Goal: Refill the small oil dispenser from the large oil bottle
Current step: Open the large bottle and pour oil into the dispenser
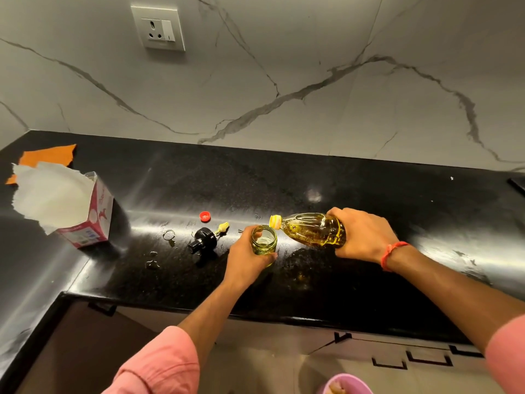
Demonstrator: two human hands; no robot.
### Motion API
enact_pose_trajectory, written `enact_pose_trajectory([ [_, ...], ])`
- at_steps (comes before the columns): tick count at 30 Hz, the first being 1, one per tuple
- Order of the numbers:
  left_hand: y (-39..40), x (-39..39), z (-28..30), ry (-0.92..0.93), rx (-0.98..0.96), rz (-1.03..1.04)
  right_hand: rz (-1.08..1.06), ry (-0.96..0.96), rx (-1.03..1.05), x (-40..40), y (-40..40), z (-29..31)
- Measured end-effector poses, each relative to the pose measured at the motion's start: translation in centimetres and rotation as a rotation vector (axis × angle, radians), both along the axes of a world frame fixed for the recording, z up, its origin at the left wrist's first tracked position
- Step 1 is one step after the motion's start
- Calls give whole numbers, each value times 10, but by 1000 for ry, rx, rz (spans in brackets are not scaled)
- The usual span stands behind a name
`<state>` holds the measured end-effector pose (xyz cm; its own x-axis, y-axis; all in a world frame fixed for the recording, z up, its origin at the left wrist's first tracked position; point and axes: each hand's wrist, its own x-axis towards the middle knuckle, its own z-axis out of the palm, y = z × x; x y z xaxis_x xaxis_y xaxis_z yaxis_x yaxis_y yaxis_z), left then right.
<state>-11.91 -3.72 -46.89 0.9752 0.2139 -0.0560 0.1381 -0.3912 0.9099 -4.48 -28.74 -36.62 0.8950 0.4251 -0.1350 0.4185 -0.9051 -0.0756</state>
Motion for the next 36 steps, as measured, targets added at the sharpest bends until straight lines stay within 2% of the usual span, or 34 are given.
enact_pose_trajectory([
  [36,2,0,0,17,-17,-16,-5,-23,-110,-10,13,18],
])
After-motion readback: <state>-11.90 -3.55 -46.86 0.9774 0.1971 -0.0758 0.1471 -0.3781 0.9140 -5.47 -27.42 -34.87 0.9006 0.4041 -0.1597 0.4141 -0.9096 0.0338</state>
